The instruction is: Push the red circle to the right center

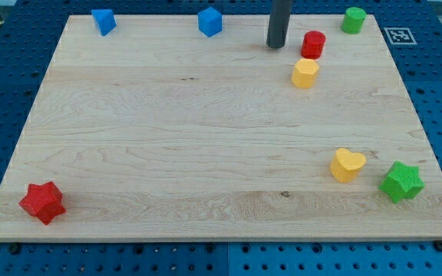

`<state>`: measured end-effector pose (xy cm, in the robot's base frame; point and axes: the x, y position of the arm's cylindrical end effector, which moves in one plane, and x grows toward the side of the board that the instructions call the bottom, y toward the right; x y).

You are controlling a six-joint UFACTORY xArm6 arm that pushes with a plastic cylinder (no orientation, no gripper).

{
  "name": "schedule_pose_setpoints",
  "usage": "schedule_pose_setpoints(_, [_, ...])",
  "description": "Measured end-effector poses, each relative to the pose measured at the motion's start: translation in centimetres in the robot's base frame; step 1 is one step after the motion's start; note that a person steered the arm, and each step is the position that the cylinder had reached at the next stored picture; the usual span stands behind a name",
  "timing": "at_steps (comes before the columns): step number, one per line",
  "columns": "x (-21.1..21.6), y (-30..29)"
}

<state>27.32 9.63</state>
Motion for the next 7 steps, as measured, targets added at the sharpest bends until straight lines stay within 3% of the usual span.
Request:
schedule_pose_setpoints(3, [-2.3, 1.6])
schedule_pose_setpoints(7, [2.8, 8.6])
